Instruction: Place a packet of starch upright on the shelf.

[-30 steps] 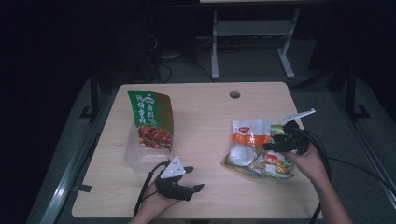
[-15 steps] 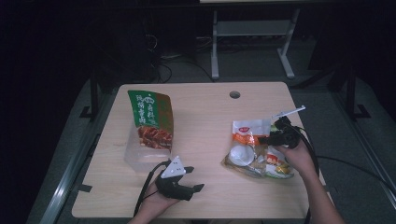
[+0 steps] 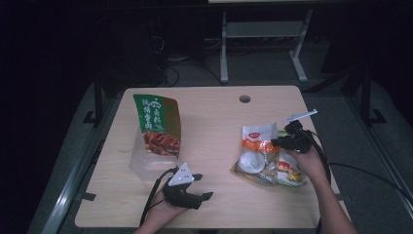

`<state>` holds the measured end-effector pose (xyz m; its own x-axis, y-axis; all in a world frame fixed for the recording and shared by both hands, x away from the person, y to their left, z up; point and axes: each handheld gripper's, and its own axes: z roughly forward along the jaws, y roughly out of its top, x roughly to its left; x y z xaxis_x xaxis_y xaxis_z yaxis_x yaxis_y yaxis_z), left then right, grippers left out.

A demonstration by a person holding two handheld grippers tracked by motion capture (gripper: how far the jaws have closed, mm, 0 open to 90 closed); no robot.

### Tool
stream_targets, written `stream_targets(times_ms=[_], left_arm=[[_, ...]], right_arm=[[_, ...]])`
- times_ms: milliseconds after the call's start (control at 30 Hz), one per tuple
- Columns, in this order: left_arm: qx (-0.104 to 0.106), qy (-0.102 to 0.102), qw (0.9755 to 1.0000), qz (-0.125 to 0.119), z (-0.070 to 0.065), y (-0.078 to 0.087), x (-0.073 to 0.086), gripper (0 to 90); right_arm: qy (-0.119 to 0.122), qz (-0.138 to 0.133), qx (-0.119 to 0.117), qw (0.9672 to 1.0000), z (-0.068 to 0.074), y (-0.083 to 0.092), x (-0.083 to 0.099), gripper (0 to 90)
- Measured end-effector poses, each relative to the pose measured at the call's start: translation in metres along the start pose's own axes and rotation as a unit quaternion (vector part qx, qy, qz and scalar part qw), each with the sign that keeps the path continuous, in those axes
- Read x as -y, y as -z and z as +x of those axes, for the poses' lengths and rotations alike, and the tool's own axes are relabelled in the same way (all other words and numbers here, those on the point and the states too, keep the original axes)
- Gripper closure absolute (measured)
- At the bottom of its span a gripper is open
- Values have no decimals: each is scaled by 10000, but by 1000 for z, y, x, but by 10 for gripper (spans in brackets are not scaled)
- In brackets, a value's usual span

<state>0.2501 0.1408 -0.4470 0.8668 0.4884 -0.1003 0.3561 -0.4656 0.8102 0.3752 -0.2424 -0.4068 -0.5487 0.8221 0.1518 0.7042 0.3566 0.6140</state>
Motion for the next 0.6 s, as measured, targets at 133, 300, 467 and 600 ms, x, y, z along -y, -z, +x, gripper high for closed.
stream_targets(times_ms=[133,300,467,600], left_arm=[[3,7,10000,-17,0,0,0,292],[74,91,9999,-85,0,-2,-3,291],[160,89,9998,-85,0,-6,-11,286],[145,68,9998,-81,0,-8,-16,285]], right_arm=[[-21,-84,-128,9999,1,2,0,882],[81,-246,-224,9994,7,10,-1,894],[231,-577,-361,9974,21,24,0,894],[365,-839,-497,9946,31,32,2,895]])
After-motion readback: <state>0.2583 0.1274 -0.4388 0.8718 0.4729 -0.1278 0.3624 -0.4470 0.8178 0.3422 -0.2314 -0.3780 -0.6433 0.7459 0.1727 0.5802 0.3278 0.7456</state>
